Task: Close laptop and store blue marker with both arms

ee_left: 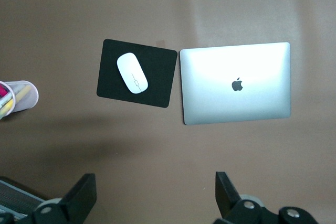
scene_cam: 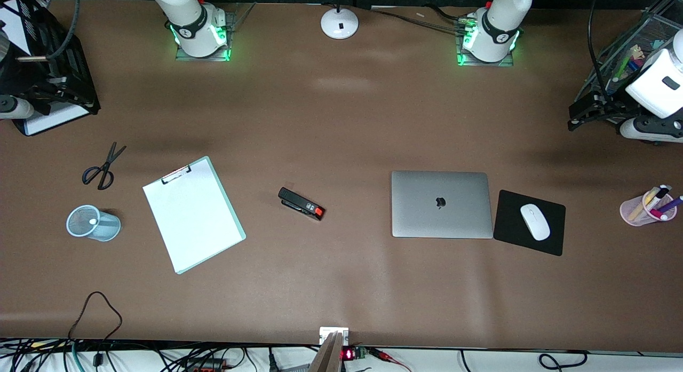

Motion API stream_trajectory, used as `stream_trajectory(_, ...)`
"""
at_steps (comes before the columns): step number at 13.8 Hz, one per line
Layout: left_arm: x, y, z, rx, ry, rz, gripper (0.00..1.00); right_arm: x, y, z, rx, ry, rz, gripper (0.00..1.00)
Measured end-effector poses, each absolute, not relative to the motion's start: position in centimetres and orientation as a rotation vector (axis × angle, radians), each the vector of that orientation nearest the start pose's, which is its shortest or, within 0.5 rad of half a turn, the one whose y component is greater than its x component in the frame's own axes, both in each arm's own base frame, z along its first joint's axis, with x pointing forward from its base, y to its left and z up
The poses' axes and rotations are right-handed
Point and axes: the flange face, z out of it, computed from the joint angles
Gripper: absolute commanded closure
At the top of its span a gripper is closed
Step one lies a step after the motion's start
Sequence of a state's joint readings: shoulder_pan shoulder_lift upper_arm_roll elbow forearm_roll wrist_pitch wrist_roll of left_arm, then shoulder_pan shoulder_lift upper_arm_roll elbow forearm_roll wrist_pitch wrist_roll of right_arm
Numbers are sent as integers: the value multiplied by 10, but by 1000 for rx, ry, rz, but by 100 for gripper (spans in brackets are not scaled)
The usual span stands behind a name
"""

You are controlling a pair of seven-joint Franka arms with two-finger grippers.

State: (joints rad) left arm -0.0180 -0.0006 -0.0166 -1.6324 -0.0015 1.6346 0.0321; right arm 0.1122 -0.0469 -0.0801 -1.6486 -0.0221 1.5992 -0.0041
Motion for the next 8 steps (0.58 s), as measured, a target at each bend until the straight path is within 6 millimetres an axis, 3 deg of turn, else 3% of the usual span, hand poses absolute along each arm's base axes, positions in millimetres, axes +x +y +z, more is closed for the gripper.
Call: stream_trajectory(8, 559, -19, 604, -3141, 102, -8, 0, 545, 15, 609, -3154, -107, 28, 0)
